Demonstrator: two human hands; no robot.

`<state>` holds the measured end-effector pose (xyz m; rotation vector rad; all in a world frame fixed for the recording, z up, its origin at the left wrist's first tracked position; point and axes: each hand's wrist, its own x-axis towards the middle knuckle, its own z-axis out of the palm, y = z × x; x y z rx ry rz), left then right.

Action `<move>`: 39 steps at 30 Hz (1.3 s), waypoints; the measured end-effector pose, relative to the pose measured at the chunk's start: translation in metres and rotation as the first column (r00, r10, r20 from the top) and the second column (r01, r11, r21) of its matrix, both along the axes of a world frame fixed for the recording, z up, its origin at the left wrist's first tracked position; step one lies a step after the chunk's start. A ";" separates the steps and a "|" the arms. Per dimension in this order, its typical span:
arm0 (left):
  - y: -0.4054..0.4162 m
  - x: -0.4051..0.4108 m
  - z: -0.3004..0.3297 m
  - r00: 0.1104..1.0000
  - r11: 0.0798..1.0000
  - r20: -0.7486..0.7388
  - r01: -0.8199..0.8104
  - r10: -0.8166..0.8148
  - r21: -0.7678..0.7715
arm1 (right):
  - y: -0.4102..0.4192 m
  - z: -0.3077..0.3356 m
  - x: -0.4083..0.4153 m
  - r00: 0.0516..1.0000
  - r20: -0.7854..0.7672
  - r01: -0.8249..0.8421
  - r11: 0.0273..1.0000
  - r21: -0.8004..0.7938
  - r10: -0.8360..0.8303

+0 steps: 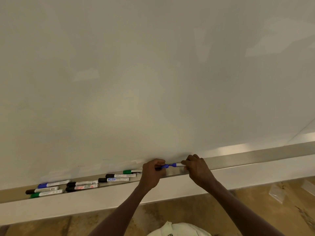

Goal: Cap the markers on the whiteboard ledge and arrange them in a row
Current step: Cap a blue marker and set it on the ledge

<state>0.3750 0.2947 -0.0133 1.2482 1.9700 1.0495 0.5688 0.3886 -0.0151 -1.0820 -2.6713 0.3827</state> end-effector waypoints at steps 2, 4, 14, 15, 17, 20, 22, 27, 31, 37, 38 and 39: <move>-0.001 -0.001 0.002 1.000 1.000 0.010 0.007 -0.007 0.004 | -0.002 0.001 -0.002 1.000 0.008 -0.022 1.000 0.004 0.022; -0.002 -0.003 0.002 1.000 1.000 0.013 0.017 -0.017 0.008 | -0.003 0.001 -0.003 0.999 0.013 -0.035 0.999 0.002 0.035; -0.007 -0.016 0.007 0.939 0.996 0.332 -0.078 0.086 -0.039 | -0.011 0.014 -0.017 0.995 -0.025 -0.097 0.994 0.041 0.098; -0.007 -0.015 0.008 0.921 0.994 0.374 -0.101 0.109 -0.041 | -0.013 0.014 -0.019 0.994 -0.040 -0.104 0.994 0.046 0.106; -0.008 -0.015 0.011 0.858 0.983 0.480 -0.177 0.183 -0.057 | -0.017 0.016 -0.023 0.990 -0.081 -0.111 0.993 0.039 0.114; -0.010 -0.015 0.014 0.761 0.956 0.585 -0.277 0.280 -0.096 | -0.027 0.016 -0.029 0.984 -0.130 -0.118 0.993 0.019 0.119; -0.012 -0.013 0.014 0.740 0.952 0.606 -0.284 0.291 -0.112 | -0.037 0.018 -0.036 0.984 -0.138 -0.112 0.994 0.017 0.113; -0.017 -0.014 0.019 0.735 0.945 0.607 -0.315 0.304 -0.092 | -0.058 0.027 -0.056 0.978 -0.200 -0.067 0.996 -0.056 0.055; -0.023 -0.029 0.027 0.741 0.949 0.606 -0.307 0.288 -0.075 | -0.067 0.045 -0.074 0.924 -0.322 0.054 0.902 -0.428 -0.208; -0.028 -0.037 0.034 0.717 0.944 0.638 -0.326 0.280 -0.048 | -0.063 0.068 -0.087 0.661 -0.090 -0.065 0.063 -0.996 -0.745; -0.029 -0.039 0.035 0.727 0.946 0.628 -0.320 0.278 -0.047 | -0.062 0.069 -0.088 0.651 -0.059 -0.104 -0.012 -0.994 -0.757; -0.029 -0.042 0.036 0.735 0.948 0.620 -0.316 0.275 -0.046 | -0.062 0.070 -0.090 0.638 -0.039 -0.146 -0.071 -0.987 -0.769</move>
